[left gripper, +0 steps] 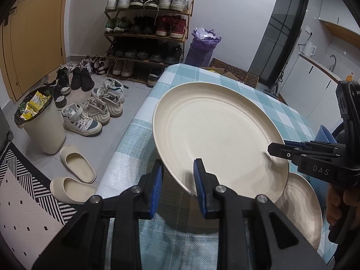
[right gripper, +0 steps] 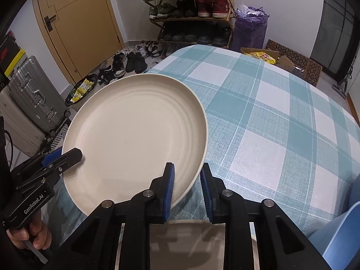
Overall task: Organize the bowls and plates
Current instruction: 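Close the left gripper on the beige plate rim while the right gripper closes beside it, then lift the beige plate with both grippers and carry it over the other beige plate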
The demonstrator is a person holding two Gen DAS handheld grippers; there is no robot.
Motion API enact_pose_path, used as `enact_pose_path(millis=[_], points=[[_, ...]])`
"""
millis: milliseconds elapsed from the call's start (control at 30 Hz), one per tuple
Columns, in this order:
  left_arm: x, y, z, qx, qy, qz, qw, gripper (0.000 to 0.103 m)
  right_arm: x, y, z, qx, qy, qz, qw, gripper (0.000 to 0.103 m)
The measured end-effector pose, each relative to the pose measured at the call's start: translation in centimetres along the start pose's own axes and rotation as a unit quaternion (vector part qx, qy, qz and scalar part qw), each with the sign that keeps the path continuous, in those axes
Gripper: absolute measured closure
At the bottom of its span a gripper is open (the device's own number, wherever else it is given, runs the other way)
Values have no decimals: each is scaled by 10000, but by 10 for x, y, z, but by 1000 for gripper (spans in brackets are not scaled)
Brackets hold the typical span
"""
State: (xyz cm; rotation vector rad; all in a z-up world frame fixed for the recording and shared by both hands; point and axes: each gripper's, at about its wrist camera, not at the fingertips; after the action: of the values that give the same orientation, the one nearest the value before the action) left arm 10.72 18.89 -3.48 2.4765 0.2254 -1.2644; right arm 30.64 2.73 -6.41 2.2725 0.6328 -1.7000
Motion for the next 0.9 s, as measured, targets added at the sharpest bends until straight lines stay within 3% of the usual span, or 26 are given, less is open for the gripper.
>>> enact_pose_path(millis=[467,900], points=[[-21,24,4,339,150,148,9992,77,-43,7,21,143,249,143,9995,79],[-32,59,12,673,140,364,9970,77,-72,27,67,507,338,193,9980,79]])
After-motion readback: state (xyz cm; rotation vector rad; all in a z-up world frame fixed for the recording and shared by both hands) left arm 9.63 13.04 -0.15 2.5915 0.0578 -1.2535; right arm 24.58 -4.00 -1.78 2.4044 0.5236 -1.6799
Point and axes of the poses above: each gripper's, at about its wrist camera, not at the fingertips, and x roughly the way its jaws point, y to its right, z to its underside, and after that the axes turned 10 degrees about -y, right-handed
